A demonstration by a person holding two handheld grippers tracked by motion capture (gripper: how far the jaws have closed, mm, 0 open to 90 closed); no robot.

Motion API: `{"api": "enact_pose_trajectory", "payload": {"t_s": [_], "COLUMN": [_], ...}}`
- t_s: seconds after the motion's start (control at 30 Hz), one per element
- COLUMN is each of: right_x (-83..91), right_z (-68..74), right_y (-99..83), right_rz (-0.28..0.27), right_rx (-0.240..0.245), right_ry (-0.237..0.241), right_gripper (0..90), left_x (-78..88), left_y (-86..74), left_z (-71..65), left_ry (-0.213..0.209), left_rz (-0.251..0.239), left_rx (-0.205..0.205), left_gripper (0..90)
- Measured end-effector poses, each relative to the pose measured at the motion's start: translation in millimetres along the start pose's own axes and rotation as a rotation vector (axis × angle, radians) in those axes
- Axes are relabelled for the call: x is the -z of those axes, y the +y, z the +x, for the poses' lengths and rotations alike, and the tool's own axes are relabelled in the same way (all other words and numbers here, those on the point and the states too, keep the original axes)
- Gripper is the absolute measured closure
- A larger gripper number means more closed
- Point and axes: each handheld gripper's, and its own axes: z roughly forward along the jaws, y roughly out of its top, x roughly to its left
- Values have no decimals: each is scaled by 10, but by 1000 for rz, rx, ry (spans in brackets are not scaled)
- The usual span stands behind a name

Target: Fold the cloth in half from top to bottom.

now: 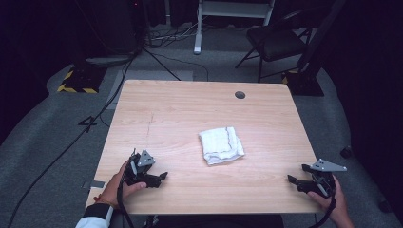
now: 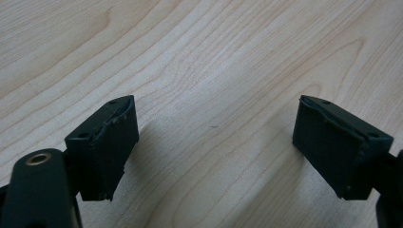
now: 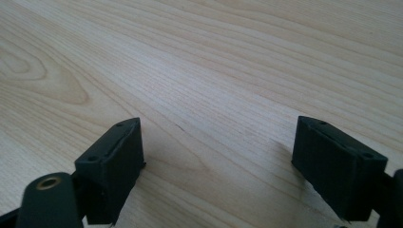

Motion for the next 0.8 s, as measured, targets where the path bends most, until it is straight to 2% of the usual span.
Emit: {"api": "enact_pose_trajectory", "payload": {"t_s": [0.63, 0.8], "right_x": [-1, 0], "right_z": [-5, -7], "right_y": [1, 1], "right_rz": [0, 1], "right_rx": [-8, -8], "right_ry": [-6, -7], "right_gripper": [177, 177], "left_x": [-3, 1], "left_y": [1, 4], "left_z": [2, 26], "left_ry": [-4, -7], "left_rz": [1, 3], "left_rx": [3, -22], "left_gripper": [149, 149]}}
